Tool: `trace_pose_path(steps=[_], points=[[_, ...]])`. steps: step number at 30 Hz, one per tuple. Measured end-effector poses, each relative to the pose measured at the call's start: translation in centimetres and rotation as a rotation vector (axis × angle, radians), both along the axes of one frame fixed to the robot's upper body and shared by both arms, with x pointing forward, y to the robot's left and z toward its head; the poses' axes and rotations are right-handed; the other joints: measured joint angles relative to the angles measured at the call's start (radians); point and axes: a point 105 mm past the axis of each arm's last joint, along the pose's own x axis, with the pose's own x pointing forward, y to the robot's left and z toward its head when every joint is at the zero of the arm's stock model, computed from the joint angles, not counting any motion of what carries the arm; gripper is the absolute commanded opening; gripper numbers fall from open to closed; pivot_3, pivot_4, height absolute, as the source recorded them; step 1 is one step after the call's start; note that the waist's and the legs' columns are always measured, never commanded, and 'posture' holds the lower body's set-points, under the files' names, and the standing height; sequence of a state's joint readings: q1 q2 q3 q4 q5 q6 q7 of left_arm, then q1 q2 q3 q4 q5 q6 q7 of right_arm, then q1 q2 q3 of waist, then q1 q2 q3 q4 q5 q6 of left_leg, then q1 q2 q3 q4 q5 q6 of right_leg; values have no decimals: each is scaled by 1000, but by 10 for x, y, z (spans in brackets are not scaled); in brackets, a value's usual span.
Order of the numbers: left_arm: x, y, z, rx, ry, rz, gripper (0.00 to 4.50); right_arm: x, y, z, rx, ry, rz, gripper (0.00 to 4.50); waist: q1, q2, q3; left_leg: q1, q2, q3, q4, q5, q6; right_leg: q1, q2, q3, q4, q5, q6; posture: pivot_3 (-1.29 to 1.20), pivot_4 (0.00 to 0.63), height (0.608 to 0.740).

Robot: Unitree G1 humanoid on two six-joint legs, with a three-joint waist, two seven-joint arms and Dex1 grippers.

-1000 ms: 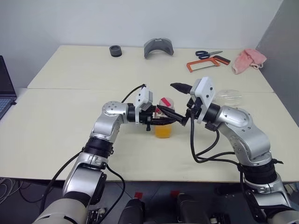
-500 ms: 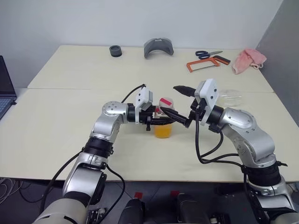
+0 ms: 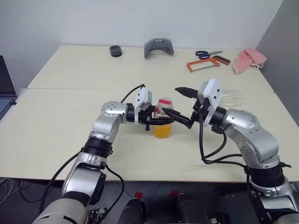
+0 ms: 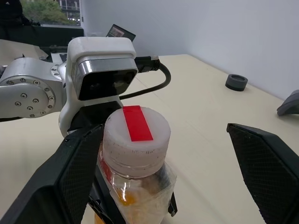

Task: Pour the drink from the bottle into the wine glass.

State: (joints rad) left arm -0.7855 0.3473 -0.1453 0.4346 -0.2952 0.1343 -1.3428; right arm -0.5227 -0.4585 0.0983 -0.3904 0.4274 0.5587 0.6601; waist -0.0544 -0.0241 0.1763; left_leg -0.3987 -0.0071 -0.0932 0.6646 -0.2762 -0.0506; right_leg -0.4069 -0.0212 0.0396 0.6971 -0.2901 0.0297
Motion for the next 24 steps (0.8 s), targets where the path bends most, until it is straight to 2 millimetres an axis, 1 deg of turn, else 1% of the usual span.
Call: trace_pose_path(steps=[18, 24], points=[[0, 0, 0, 0, -7, -1, 1650, -2, -2, 1, 11, 8, 16, 4500, 0, 0, 0, 0, 0, 0, 0, 0, 0, 0, 0, 0, 0, 0, 0, 0, 150, 740], [0, 0, 0, 0, -7, 1, 1650, -7, 0, 4, 22, 7, 42, 4500, 0, 0, 0, 0, 0, 0, 0, 0, 0, 0, 0, 0, 0, 0, 0, 0, 150, 740]])
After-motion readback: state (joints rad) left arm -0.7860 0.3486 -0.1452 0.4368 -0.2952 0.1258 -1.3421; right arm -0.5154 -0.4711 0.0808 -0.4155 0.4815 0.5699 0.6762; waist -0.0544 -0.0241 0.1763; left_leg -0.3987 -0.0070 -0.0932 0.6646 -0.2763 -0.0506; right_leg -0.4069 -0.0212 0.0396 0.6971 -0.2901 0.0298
